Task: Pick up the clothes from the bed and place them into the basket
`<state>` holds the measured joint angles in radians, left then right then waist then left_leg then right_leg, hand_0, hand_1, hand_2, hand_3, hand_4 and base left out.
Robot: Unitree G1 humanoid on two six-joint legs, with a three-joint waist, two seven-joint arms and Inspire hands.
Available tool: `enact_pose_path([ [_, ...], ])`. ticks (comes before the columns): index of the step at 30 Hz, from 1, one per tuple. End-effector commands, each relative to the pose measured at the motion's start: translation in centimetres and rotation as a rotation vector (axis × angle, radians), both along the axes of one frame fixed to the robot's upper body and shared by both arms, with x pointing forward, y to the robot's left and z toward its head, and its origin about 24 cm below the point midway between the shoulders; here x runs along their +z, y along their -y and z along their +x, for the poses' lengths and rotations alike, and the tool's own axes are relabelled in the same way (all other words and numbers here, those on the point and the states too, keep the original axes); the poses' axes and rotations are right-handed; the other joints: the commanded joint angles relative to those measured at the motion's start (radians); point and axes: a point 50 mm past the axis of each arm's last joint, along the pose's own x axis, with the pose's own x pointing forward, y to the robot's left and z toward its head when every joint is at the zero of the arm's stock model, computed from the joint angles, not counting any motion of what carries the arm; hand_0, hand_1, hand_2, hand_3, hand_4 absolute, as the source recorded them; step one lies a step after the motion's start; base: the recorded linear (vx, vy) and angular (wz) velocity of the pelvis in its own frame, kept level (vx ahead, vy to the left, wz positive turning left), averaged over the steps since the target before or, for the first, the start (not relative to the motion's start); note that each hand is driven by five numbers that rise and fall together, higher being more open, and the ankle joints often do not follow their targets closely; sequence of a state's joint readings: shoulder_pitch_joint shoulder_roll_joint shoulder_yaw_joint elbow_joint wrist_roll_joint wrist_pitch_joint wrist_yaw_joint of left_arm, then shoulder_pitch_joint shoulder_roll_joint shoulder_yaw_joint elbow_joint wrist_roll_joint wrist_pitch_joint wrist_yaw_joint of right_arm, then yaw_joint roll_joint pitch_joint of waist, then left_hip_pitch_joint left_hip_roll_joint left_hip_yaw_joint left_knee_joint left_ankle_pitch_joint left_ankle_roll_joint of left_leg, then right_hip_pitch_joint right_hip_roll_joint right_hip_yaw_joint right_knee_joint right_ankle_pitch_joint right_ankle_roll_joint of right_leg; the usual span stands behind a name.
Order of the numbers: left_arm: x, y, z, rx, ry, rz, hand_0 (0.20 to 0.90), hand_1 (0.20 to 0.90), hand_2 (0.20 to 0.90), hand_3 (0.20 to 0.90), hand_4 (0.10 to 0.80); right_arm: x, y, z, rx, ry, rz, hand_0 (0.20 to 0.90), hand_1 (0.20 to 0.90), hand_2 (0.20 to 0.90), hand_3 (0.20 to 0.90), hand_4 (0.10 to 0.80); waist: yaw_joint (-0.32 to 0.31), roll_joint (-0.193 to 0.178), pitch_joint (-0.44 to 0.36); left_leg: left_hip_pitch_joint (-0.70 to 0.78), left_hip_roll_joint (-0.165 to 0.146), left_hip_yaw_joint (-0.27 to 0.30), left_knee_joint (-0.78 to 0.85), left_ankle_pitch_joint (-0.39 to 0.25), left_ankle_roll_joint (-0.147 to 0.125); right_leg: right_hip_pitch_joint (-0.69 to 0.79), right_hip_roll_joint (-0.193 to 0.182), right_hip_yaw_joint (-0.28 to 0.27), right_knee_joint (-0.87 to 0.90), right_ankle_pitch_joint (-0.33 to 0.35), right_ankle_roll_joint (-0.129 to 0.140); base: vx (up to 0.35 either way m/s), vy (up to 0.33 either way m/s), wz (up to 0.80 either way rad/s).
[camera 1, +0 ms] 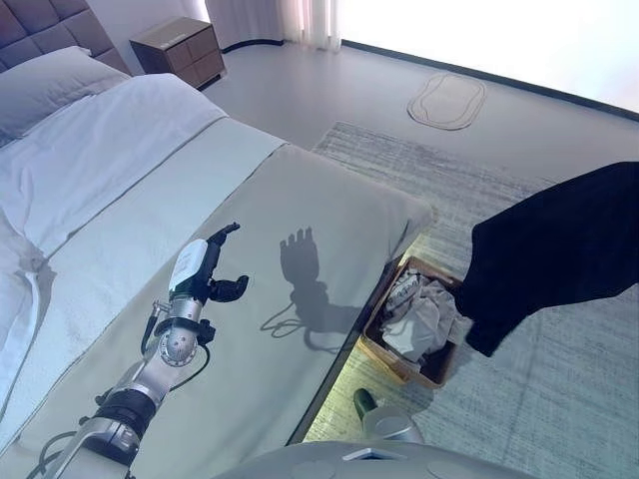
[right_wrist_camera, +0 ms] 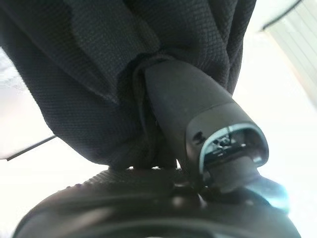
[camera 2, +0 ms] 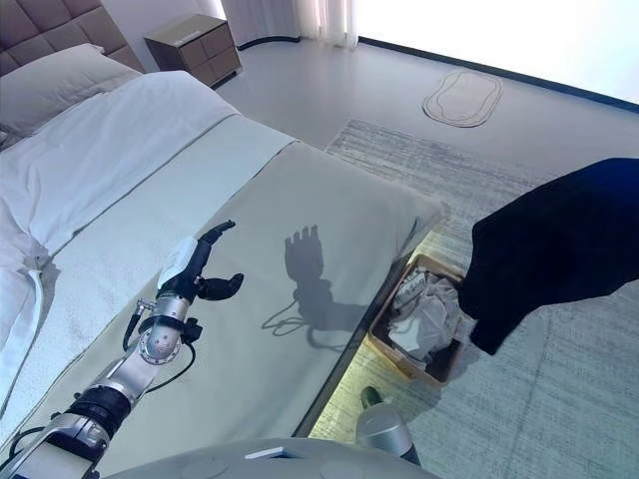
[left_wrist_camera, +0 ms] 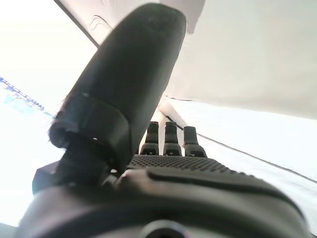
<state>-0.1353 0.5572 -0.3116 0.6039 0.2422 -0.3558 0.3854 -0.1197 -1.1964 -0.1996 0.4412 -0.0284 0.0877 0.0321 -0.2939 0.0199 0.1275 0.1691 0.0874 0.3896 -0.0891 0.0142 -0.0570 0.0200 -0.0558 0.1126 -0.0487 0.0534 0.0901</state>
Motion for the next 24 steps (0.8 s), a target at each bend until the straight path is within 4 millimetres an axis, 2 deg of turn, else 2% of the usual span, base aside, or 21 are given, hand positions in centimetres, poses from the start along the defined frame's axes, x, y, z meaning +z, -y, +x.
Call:
enact_pose_path([
  [1,3.0,-0.7,1.7,-0.037,0.139,0.042,0.900,0.900,0.900,0.900,0.800,4.6,-0.1,0.8,0.023,0.198,-0.077,0.300,0.300,0.300,0.200,0.100,0.038,-0.052,-0.115,-0.032,-0.017,-0.060,0.100,-0.119,0.048,-0.060,0.040,-0.033,0.104,-0.029,0.008,0.000,0.000,0.00],
  [9,3.2,-0.4,2.1,-0.052,0.131,0.035,0.900,0.900,0.900,0.900,0.800,1.5,-0.2,1.5,0.043,0.103,-0.017,0.300,0.300,0.300,0.200,0.100,0.036,-0.038,-0.103,-0.039,-0.018,-0.054,0.108,-0.121,0.050,-0.069,0.037,-0.035,0.109,-0.026,0.010,0.000,0.000,0.00],
  [15,3.6,-0.1,2.3,-0.060,0.144,0.028,0.900,0.900,0.900,0.900,0.800,-1.6,-0.6,1.7,0.063,0.022,0.047,0.300,0.300,0.300,0.200,0.100,0.044,-0.028,-0.094,-0.045,-0.021,-0.055,0.105,-0.118,0.051,-0.072,0.032,-0.046,0.106,-0.023,0.012,-0.037,-0.019,0.00],
  [24,4.1,0.1,2.7,-0.068,0.153,0.027,0.900,0.900,0.900,0.900,0.800,-4.0,-1.6,3.1,0.089,-0.045,0.102,0.300,0.300,0.300,0.200,0.100,0.069,-0.016,-0.088,-0.044,-0.025,-0.066,0.085,-0.106,0.049,-0.065,0.023,-0.074,0.092,-0.019,0.014,-0.006,-0.003,0.02],
])
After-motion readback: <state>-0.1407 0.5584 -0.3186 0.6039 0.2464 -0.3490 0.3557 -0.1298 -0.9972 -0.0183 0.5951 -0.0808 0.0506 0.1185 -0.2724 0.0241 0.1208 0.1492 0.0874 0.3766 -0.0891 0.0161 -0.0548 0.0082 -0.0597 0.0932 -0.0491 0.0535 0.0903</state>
